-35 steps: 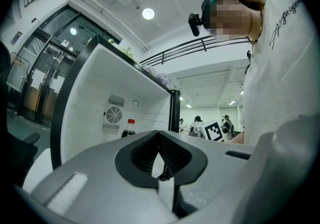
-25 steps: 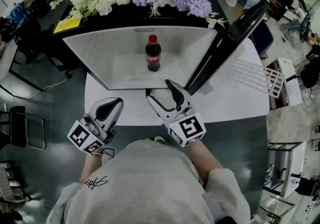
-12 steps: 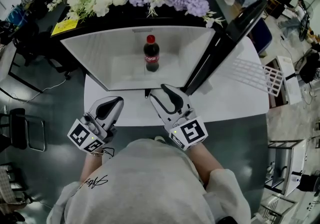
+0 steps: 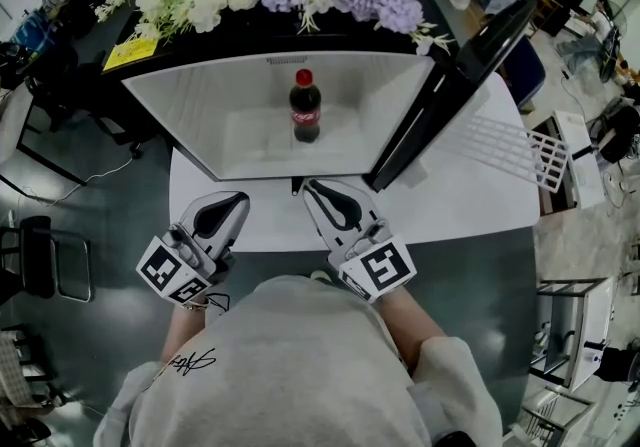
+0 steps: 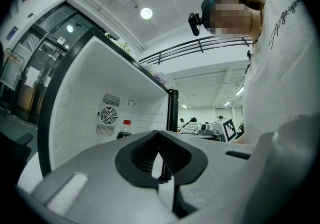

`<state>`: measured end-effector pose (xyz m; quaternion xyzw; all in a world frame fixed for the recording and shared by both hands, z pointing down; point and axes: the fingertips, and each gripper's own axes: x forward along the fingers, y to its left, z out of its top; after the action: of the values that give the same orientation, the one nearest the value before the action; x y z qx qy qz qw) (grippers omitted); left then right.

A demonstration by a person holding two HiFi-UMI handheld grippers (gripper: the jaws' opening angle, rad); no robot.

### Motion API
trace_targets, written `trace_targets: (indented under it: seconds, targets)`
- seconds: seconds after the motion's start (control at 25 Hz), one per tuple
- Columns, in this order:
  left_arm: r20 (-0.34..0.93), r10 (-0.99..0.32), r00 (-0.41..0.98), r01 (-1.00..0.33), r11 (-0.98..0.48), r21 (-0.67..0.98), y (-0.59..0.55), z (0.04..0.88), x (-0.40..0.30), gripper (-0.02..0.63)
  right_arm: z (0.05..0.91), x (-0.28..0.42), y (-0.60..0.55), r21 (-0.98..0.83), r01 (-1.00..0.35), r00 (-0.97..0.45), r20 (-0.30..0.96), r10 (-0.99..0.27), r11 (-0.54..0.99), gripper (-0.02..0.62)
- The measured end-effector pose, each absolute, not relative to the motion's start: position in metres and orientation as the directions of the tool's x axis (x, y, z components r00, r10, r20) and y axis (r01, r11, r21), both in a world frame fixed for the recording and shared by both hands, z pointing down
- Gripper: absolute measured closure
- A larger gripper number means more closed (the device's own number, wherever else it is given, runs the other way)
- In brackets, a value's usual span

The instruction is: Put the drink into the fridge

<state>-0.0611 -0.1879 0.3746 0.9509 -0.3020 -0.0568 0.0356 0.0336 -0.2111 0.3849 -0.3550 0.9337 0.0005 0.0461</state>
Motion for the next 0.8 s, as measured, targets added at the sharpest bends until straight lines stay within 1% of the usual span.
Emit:
trace_targets:
  seconds: [0.32, 0.48, 0.64, 0.8]
  targets:
    - [-0.087, -0.572, 0.816, -0.564, -0.820, 0.103, -0.188, 0.376, -0.061, 0.602, 0.388, 0.029, -0.210, -0.037, -0.661, -0.746, -0.078, -0.661, 0.750, 0.583]
    - [-0.085, -0.571, 0.817, -0.562, -0.820, 0.104, -0.189, 0.377, -0.062, 0.603, 0.391, 0.025, -0.205, -0.055, -0.653, -0.754, -0.052, -0.655, 0.756, 0.584]
    - [-0.084, -0.569, 0.818, -0.561, -0.822, 0.104, -0.188, 0.377, -0.062, 0.603, 0.393, 0.023, -0.204, -0.005, -0.655, -0.754, -0.042, -0.655, 0.755, 0.584]
    - [-0.083, -0.566, 0.820, -0.557, -0.823, 0.106, -0.187, 0.377, -0.063, 0.603, 0.396, 0.018, -0.199, -0.032, -0.648, -0.761, -0.008, -0.648, 0.761, 0.586]
